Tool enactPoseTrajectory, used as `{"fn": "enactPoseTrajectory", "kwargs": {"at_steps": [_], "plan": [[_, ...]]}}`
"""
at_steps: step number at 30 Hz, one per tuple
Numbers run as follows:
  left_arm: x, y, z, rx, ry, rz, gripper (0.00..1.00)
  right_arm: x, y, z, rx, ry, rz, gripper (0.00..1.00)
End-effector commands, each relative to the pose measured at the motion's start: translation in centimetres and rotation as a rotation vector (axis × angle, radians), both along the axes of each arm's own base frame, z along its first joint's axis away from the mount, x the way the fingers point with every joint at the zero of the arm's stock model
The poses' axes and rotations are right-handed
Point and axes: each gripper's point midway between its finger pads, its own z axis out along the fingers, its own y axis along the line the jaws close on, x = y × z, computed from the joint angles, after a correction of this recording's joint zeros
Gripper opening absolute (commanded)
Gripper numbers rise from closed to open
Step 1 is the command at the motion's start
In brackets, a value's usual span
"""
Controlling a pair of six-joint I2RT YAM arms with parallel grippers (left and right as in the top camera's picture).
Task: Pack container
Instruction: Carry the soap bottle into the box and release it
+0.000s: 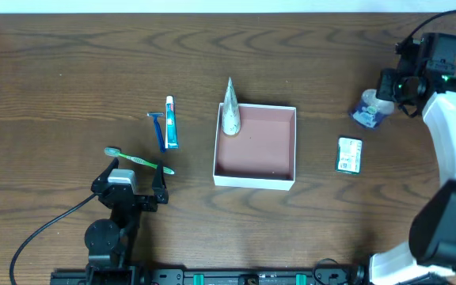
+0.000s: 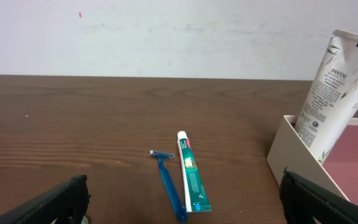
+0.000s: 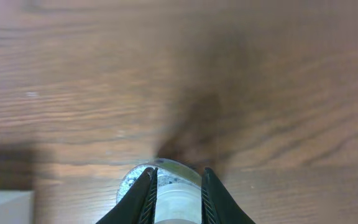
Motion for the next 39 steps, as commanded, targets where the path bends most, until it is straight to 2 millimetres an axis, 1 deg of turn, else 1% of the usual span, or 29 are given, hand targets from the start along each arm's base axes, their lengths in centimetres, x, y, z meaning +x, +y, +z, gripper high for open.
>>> {"fn": "enactPoseTrajectory", "kwargs": {"at_steps": [1,3,5,8,10,12,13,15,18,22,28,34,39], "plan": [[0.0,0.0,-1.8,0.005,0.042,-0.003,0.98,-0.2,4.6,8.4,0.019,-0.229,0.195,0.09],[0.0,0.0,-1.8,0.005,0.042,-0.003,0.98,-0.8,7.0,11.4,0.026,-0.311,0.269,0.11],[0.0,0.0,-1.8,0.005,0.042,-0.003,0.98,-1.9,9.7,14.4,0.035,-0.391,0.337,0.11],[0.0,0.0,-1.8,0.005,0.042,-0.003,0.98,-4.1,14.3,17.9,0.057,-0.479,0.441,0.12],[0.0,0.0,-1.8,0.005,0.042,-0.003,0.98,-5.5,17.3,19.4,0.070,-0.520,0.516,0.13],[0.0,0.0,-1.8,0.005,0.042,-0.003,0.98,-6.5,19.5,20.0,0.087,-0.531,0.538,0.13],[0.0,0.0,-1.8,0.005,0.042,-0.003,0.98,-6.9,20.6,20.0,0.097,-0.526,0.544,0.13],[0.0,0.0,-1.8,0.005,0.042,-0.003,0.98,-7.4,22.4,19.6,0.114,-0.507,0.565,0.13],[0.0,0.0,-1.8,0.005,0.042,-0.003,0.98,-7.9,24.7,18.3,0.122,-0.463,0.587,0.12],[0.0,0.0,-1.8,0.005,0.042,-0.003,0.98,-7.6,26.5,16.3,0.097,-0.415,0.583,0.11],[0.0,0.0,-1.8,0.005,0.042,-0.003,0.98,-6.3,27.5,12.6,0.089,-0.316,0.551,0.08],[0.0,0.0,-1.8,0.005,0.042,-0.003,0.98,-5.0,27.9,8.6,0.077,-0.218,0.515,0.09],[0.0,0.0,-1.8,0.005,0.042,-0.003,0.98,-4.2,28.4,5.8,0.065,-0.164,0.517,0.11]]}}
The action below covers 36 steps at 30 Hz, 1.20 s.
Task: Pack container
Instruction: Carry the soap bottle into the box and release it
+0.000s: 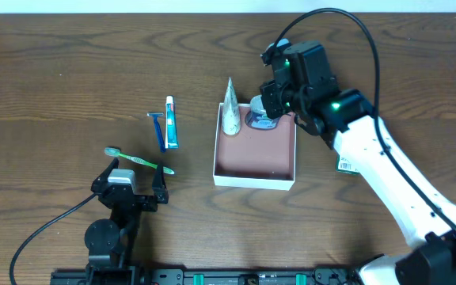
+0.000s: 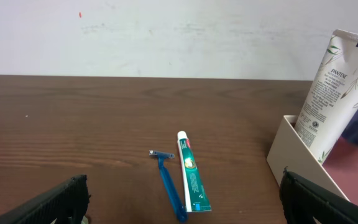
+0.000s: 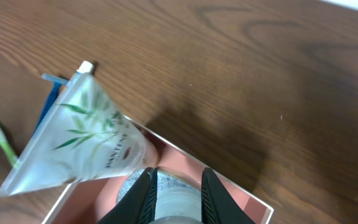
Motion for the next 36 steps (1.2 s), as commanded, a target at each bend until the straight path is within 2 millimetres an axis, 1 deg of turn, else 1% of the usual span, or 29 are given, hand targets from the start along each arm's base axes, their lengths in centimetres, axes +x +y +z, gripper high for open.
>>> {"fn": "enactPoseTrajectory", "kwargs": {"at_steps": [1,6,14,17,22,24,26,27,28,30,32,36], "plan": [[0.0,0.0,-1.8,0.005,0.042,-0.003,0.98,0.8,0.7,-0.3,0.014,-0.003,-0.014,0.11],[0.0,0.0,-1.8,0.005,0.042,-0.003,0.98,1.9,1.0,-2.4,-0.008,0.017,-0.023,0.11],[0.0,0.0,-1.8,0.005,0.042,-0.003,0.98,2.9,1.7,-5.3,-0.029,0.045,-0.021,0.11],[0.0,0.0,-1.8,0.005,0.042,-0.003,0.98,3.2,1.9,-6.2,-0.032,0.053,-0.021,0.11],[0.0,0.0,-1.8,0.005,0.042,-0.003,0.98,3.2,2.2,-6.8,-0.035,0.060,-0.015,0.11],[0.0,0.0,-1.8,0.005,0.042,-0.003,0.98,3.1,2.4,-6.8,-0.034,0.058,-0.010,0.14],[0.0,0.0,-1.8,0.005,0.042,-0.003,0.98,3.1,2.7,-6.7,-0.031,0.052,-0.005,0.22],[0.0,0.0,-1.8,0.005,0.042,-0.003,0.98,3.1,2.9,-6.6,-0.029,0.049,-0.002,0.26],[0.0,0.0,-1.8,0.005,0.042,-0.003,0.98,3.1,3.1,-6.5,-0.027,0.045,0.001,0.35],[0.0,0.0,-1.8,0.005,0.042,-0.003,0.98,3.1,3.3,-6.5,-0.025,0.042,0.006,0.44],[0.0,0.0,-1.8,0.005,0.042,-0.003,0.98,3.0,3.6,-6.4,-0.024,0.038,0.012,0.50],[0.0,0.0,-1.8,0.005,0.042,-0.003,0.98,2.8,4.0,-6.3,-0.020,0.033,0.020,0.52]]}}
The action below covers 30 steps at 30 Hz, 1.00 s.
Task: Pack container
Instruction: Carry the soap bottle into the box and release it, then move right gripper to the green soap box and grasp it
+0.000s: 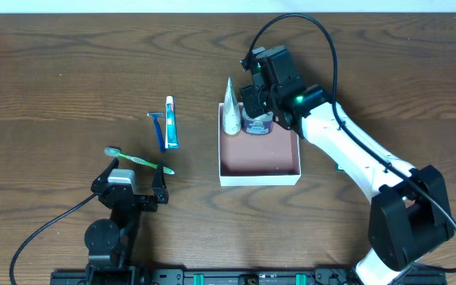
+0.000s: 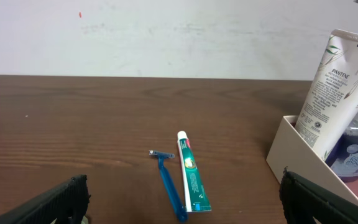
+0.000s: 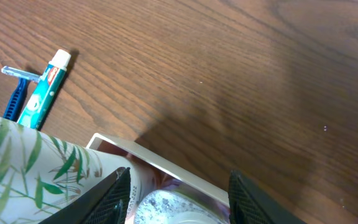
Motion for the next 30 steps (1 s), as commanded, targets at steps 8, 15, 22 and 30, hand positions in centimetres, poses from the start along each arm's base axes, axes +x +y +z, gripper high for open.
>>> {"fn": "enactPoseTrajectory", "kwargs": {"at_steps": [8,15,22,30], "plan": [[0.0,0.0,-1.8,0.005,0.042,-0.003,0.98,0.1,0.8,4.3,0.058,-0.091,0.008,0.56],[0.0,0.0,-1.8,0.005,0.042,-0.003,0.98,-1.8,-0.5,12.6,0.138,-0.234,0.006,0.60],[0.0,0.0,-1.8,0.005,0.042,-0.003,0.98,-5.4,-5.5,16.9,0.118,-0.259,-0.068,0.64],[0.0,0.0,-1.8,0.005,0.042,-0.003,0.98,-9.4,-13.7,14.1,0.038,-0.029,-0.303,0.70]]}}
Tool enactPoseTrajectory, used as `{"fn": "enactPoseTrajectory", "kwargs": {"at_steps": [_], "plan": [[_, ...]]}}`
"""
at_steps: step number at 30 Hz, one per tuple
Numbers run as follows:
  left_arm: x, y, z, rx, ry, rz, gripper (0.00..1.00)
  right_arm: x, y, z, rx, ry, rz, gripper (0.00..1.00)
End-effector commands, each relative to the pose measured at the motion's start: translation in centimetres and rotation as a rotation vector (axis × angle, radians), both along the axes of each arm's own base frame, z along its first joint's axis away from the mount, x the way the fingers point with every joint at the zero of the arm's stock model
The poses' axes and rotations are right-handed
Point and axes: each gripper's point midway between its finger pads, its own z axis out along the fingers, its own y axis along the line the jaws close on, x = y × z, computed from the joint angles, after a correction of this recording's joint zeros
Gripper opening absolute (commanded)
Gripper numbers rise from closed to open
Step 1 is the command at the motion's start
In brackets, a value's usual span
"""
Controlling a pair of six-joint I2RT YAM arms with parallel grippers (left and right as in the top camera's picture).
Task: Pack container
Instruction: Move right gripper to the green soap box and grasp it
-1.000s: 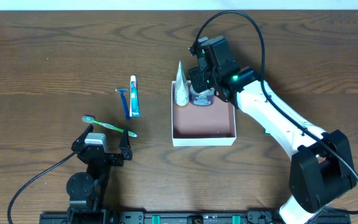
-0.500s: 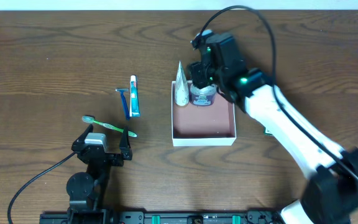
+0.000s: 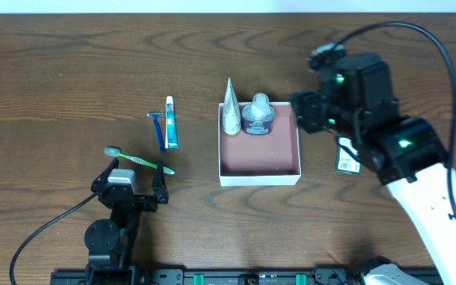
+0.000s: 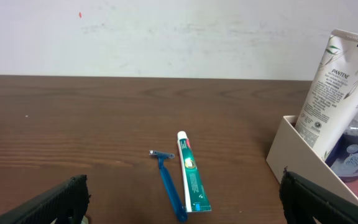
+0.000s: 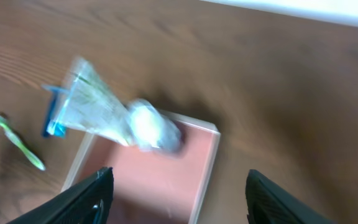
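A white box with a pink floor [image 3: 260, 179] sits mid-table. Inside, at its back-left corner, a Pantene tube [image 3: 229, 111] leans upright and a blue bottle [image 3: 257, 115] stands beside it; both also show in the left wrist view, the tube [image 4: 333, 93] and the bottle. My right gripper [image 3: 298, 113] hovers open over the box's back-right edge, holding nothing; its view [image 5: 182, 199] is blurred. A toothpaste [image 3: 171, 123], blue razor [image 3: 159, 129] and green toothbrush [image 3: 139, 161] lie left of the box. My left gripper [image 3: 133, 176] rests open near the toothbrush.
A small green packet [image 3: 348, 156] lies right of the box, partly under my right arm. A black cable [image 3: 46, 226] runs from the left arm's base at the front edge. The box wall [image 4: 291, 155] stands close to the left gripper's right finger.
My right gripper, which stood open around the blue bottle in the box, is now farther right and higher, clear of it. The bottle stays standing by the tube. The left arm is unchanged.
My right gripper was shut on the blue bottle at the table's far right. Then it held the bottle over the back of the box. Then its jaws were open with the bottle set beside the tube, the box slightly shifted right. Now the gripper is away.
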Motion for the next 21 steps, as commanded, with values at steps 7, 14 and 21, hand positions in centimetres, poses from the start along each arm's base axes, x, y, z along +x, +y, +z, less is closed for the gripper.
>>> {"fn": "enactPoseTrajectory", "kwargs": {"at_steps": [7,14,21], "plan": [[0.0,0.0,-1.8,0.005,0.042,-0.003,0.98,-3.4,-6.9,-3.3,-0.061,0.236,-0.221,0.73],[0.0,0.0,-1.8,0.005,0.042,-0.003,0.98,-5.2,-10.9,-6.0,-0.108,0.356,-0.392,0.74],[0.0,0.0,-1.8,0.005,0.042,-0.003,0.98,-5.9,-11.7,-12.9,-0.085,0.449,-0.429,0.75]]}}
